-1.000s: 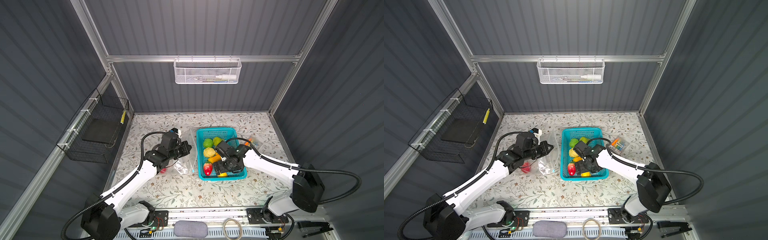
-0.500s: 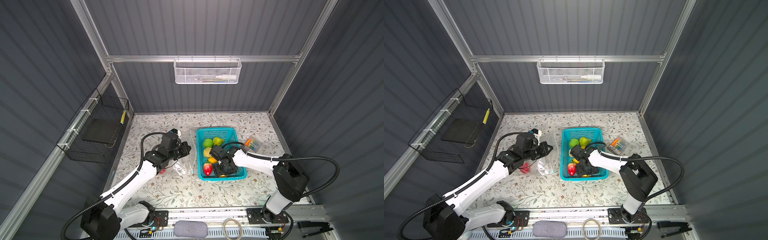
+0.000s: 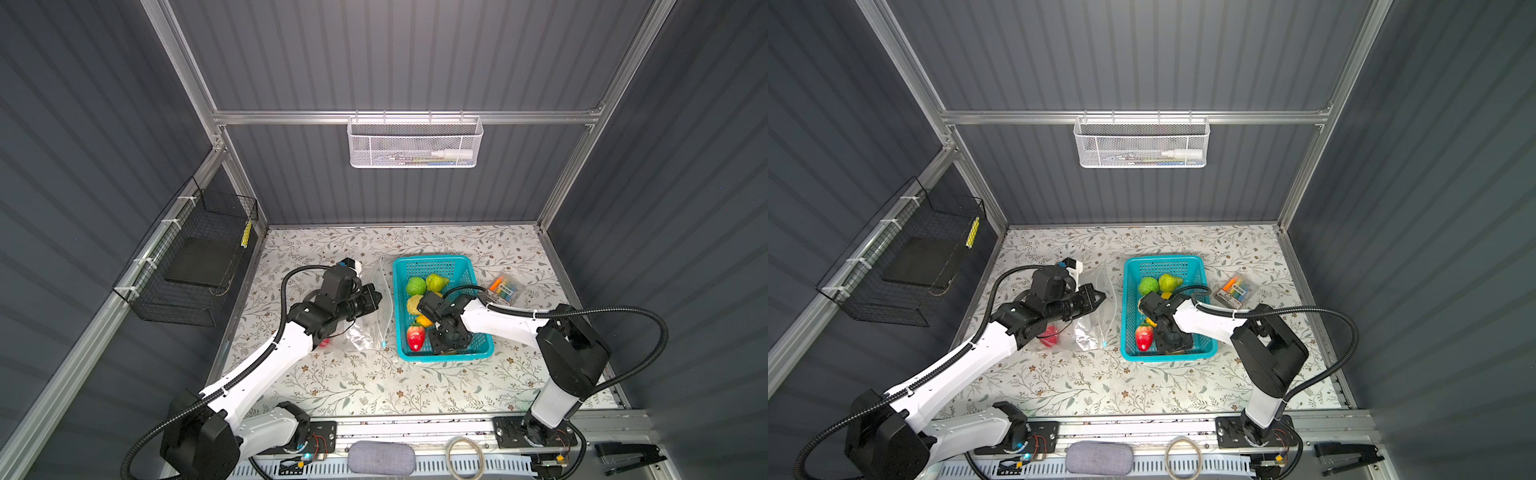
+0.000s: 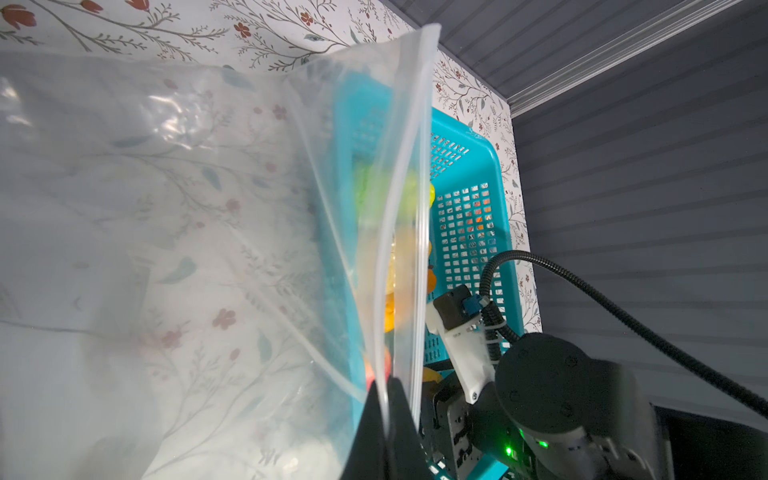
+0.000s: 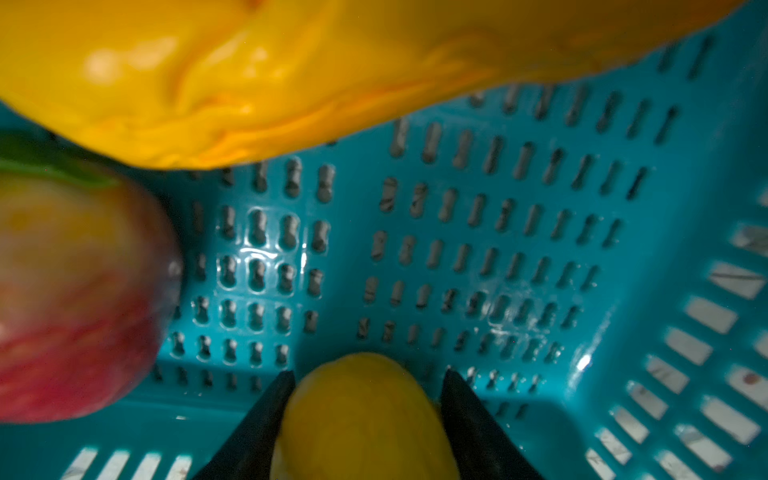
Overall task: Place the food in the zip-top bag and seal the zipper
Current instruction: 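Grasp the small yellow lemon with the right gripper, then carry the yellow lemon with the right gripper to the bag opening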
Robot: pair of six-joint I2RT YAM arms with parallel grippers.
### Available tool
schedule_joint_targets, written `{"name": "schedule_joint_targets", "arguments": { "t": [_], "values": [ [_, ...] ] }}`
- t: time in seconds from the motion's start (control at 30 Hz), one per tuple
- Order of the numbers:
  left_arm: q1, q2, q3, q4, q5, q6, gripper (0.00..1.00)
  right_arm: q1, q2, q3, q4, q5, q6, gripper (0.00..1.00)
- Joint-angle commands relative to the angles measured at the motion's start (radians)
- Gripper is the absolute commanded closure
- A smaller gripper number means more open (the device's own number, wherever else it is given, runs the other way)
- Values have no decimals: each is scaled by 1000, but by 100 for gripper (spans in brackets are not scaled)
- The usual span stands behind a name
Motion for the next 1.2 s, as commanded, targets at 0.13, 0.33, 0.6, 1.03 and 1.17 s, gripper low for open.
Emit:
{"name": "schedule_joint_targets", "arguments": {
  "t": [0.13,0.33,0.6,1.03,1.17],
  "values": [
    [-4,-36,-9,-21,-10,11,100,-9,-97,28,-51,41,-12,52],
    [-4,-39,-11,-19,-9,10,100,-49,-205,73,-74,52,-38,52],
    [-4,-34,0,-12,6,8,100,-58,-337,179,30,-40,-80,51],
    [-4,-55,4,-20,25,4,100,-32,-361,141,601,-502,54,49],
    [-4,-68,10,-22,30,1,100,-19,-319,111,774,-573,129,49]
  ]
}}
